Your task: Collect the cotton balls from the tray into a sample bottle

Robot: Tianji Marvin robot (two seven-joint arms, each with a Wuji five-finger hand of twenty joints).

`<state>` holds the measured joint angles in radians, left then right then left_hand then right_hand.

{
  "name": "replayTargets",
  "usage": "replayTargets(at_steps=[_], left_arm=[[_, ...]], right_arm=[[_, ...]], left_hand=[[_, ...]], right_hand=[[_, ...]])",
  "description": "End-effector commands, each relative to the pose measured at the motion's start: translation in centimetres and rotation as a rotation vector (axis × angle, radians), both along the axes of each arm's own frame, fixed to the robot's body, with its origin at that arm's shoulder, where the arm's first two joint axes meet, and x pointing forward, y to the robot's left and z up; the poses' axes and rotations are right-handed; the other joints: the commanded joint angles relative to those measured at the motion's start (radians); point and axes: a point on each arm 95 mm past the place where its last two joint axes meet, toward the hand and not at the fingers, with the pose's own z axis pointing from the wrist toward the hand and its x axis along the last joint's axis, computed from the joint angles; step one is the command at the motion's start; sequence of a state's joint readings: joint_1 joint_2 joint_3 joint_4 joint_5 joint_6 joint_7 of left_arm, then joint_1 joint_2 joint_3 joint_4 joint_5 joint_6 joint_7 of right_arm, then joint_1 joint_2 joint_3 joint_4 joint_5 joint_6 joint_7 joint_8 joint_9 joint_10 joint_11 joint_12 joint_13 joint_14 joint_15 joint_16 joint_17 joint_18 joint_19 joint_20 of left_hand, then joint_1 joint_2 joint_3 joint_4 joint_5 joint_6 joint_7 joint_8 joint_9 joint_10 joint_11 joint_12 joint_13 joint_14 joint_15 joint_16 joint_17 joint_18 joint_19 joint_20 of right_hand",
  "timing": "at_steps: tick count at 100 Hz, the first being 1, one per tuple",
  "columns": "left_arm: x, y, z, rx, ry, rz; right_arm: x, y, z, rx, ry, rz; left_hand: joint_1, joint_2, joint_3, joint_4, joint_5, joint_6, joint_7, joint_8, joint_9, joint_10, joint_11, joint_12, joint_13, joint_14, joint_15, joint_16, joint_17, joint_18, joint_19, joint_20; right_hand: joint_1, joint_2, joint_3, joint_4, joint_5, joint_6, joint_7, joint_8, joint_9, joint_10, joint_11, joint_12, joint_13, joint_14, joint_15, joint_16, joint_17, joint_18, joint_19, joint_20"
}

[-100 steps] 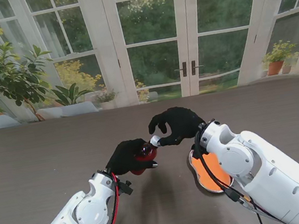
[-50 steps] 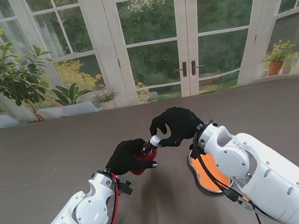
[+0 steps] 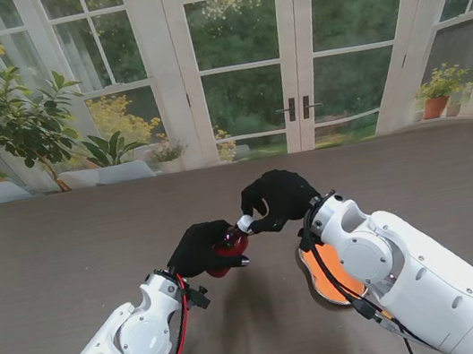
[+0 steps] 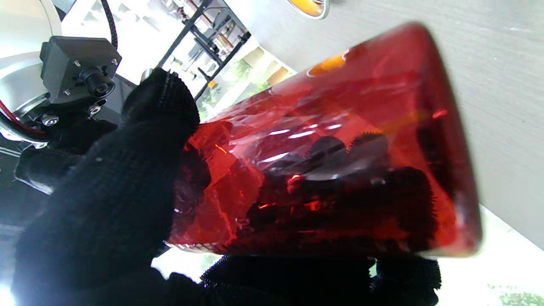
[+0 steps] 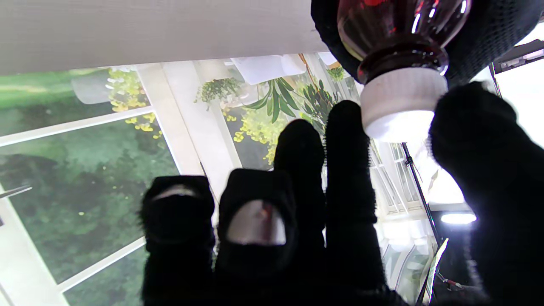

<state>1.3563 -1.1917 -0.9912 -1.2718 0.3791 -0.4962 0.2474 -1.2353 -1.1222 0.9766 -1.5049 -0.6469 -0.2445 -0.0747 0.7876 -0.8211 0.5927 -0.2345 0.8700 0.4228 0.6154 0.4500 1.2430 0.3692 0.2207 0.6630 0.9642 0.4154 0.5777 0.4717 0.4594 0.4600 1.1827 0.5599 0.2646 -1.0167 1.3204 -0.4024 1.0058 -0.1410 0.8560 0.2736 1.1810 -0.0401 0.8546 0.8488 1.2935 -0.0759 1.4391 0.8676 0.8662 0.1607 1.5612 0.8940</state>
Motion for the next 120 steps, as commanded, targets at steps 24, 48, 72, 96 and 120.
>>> replayTargets(at_steps=[24,48,72,96,120], left_arm=[[0.0,-0.2,0.3,0.003,0.003,-0.014],[0.0,-0.2,0.3,0.003,0.003,-0.013],[0.1,-0.2,0.3,0.001,0.002,-0.014],[0.0,-0.3,0.2,0.000,0.005,-0.014],[-0.1,-0.3,0.2,0.003,0.007,-0.014]], right_arm=[[-0.4,0.8,-0.1,-0.054,0.031,0.018],[-0.4,1.2,-0.3,-0.086,0.026,0.016],[-0.5,1.3,-0.2,-0.122,0.005,0.005],[-0.6,0.6,0.1,-0.126,-0.008,-0.030],[-0.5,-0.3,0.8,-0.078,-0.004,-0.015]], left_hand=[[0.243,0.184,0.277,0.056,0.140,-0.307,0.266,0.047,0.086,-0.172,0.050,0.014,0.025,-0.047,0.004,0.006,-0.015,-0.089,-0.002,-0.011],[0.244,0.184,0.278,0.056,0.140,-0.306,0.266,0.047,0.086,-0.168,0.050,0.013,0.025,-0.045,0.003,0.006,-0.016,-0.089,-0.002,-0.011],[0.244,0.184,0.277,0.056,0.140,-0.305,0.266,0.047,0.085,-0.170,0.050,0.014,0.024,-0.043,0.003,0.006,-0.015,-0.088,-0.001,-0.010],[0.245,0.185,0.277,0.056,0.139,-0.303,0.265,0.047,0.085,-0.168,0.050,0.013,0.022,-0.044,0.004,0.006,-0.015,-0.087,0.001,-0.009],[0.244,0.185,0.277,0.056,0.140,-0.304,0.266,0.048,0.086,-0.169,0.050,0.014,0.023,-0.043,0.004,0.006,-0.015,-0.088,0.000,-0.009]], right_hand=[[-0.118,0.278,-0.113,0.190,0.163,0.029,-0.035,0.168,0.119,-0.014,0.012,0.037,0.025,0.019,0.090,0.035,0.031,0.023,0.079,0.019],[-0.152,0.438,-0.215,0.209,0.287,0.027,0.033,0.209,0.256,-0.013,0.030,0.044,0.023,0.023,0.174,0.072,0.080,0.038,0.109,0.014],[-0.261,0.738,-0.376,0.240,0.294,0.033,0.094,0.179,0.263,0.003,0.088,0.007,0.022,0.041,0.166,0.069,0.065,0.052,0.103,0.012],[-0.309,0.821,-0.500,0.258,0.048,0.025,-0.166,0.142,0.078,0.014,-0.075,0.037,0.023,0.048,-0.015,-0.013,-0.020,0.021,0.063,0.032],[-0.207,0.439,-0.227,0.204,-0.213,0.007,-0.222,0.177,-0.107,-0.006,-0.042,0.013,0.026,0.013,-0.134,-0.054,-0.067,-0.017,0.037,0.039]])
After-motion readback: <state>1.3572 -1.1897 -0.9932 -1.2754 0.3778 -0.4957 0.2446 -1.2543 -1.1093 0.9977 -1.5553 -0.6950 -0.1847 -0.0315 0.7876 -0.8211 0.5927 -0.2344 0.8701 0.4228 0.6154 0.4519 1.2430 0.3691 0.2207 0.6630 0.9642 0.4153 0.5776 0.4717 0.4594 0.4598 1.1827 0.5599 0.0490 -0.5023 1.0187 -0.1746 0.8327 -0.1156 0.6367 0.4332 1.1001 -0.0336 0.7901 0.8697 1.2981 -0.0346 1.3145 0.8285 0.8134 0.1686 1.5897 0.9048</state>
